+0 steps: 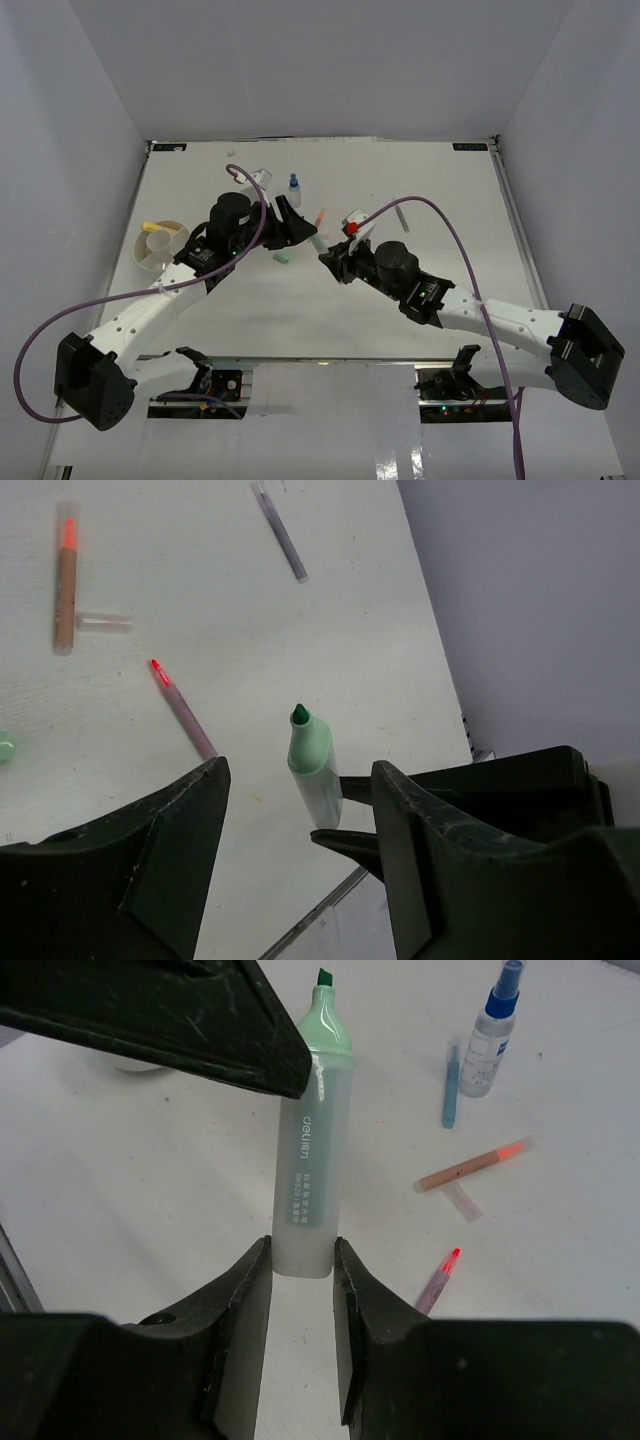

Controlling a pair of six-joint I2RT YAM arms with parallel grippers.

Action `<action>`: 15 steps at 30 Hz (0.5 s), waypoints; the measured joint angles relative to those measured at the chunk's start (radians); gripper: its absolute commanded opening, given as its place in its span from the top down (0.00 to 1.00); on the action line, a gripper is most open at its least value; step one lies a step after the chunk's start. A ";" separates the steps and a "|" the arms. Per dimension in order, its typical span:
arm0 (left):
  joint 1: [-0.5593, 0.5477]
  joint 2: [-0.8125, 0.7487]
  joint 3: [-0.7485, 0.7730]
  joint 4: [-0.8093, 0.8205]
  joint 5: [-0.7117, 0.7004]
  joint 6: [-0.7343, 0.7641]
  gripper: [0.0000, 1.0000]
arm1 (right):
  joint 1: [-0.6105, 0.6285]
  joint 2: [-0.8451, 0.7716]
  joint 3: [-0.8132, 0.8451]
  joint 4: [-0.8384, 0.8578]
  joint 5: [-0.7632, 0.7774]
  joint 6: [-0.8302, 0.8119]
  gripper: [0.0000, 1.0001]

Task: Sort the stationery into containers
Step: Pick up the pen from the center of the board, then close the pen cap on the pen.

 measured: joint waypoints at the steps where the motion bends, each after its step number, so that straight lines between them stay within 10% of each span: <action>1: -0.011 0.008 0.009 0.004 -0.010 -0.005 0.33 | 0.000 -0.007 -0.005 0.010 0.000 -0.001 0.79; 15: -0.070 0.061 0.040 0.048 -0.077 -0.022 0.71 | 0.000 -0.015 -0.026 0.054 -0.001 -0.011 0.79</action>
